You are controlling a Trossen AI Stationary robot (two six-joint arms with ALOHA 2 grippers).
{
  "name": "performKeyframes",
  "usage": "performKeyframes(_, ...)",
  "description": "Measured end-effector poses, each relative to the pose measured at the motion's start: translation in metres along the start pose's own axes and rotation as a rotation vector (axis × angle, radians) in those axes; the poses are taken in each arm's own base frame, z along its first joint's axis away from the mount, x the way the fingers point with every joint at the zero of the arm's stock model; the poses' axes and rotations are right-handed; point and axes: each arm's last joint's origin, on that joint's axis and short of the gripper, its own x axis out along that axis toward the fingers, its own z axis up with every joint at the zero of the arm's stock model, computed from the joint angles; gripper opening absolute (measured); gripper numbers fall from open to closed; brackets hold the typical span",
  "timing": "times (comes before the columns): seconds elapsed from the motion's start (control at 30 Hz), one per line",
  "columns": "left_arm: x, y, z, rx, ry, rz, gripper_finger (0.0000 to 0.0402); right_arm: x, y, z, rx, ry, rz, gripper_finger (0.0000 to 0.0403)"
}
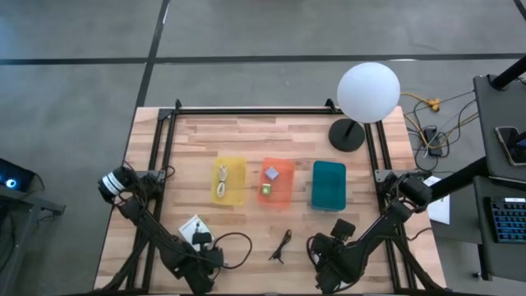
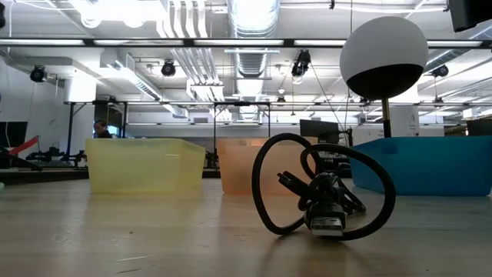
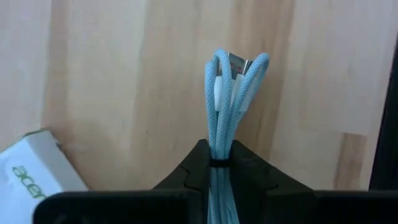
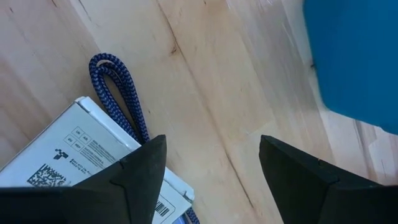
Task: Pick and place items into bin
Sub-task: Put the light blue charger cable into the yellow bin
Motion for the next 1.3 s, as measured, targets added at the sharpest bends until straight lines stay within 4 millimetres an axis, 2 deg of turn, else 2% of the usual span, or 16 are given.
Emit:
performKeyframes(0.27,-0.008,0.006,0.008,-0.045,-0.028,-0.011,0.0023,0.000,0.000,0.000,-0.005,-0.013,-0.003,0.0239)
performKeyframes(0.4,-0.015,0.013,0.019,-0.158,-0.033,-0.032,0.0023,0.000,0.000,-0.001,0.014,-0.013,-0.003,0.0237)
performKeyframes(0.5,-0.031,0.019,0.030,-0.226,-0.056,-0.083,0.0022,0.000,0.000,-0.001,0.021,-0.016,-0.004,0.0237)
performKeyframes(0.67,-0.076,0.031,0.040,-0.345,-0.166,-0.160,0.0022,0.004,-0.002,-0.003,0.010,-0.013,-0.021,0.0237)
performKeyframes(0.8,-0.102,0.064,0.040,-0.612,-0.275,-0.108,0.0022,0.010,-0.004,-0.005,0.014,-0.007,-0.042,0.0237)
performKeyframes(0.93,-0.118,0.105,0.044,-0.865,-0.442,-0.117,0.0022,0.016,-0.007,-0.007,0.036,0.002,-0.064,0.0235)
performKeyframes(1.03,-0.118,0.137,0.048,-0.975,-0.520,-0.108,0.0022,0.018,-0.008,-0.008,0.041,0.005,-0.068,0.0235)
performKeyframes(1.17,-0.107,0.177,0.052,-1.136,-0.594,-0.064,0.0023,0.018,-0.008,-0.008,0.076,0.003,-0.068,0.0235)
performKeyframes(1.3,-0.095,0.208,0.056,-1.232,-0.646,0.046,0.0059,0.018,-0.008,-0.008,0.137,0.000,-0.068,0.0235)
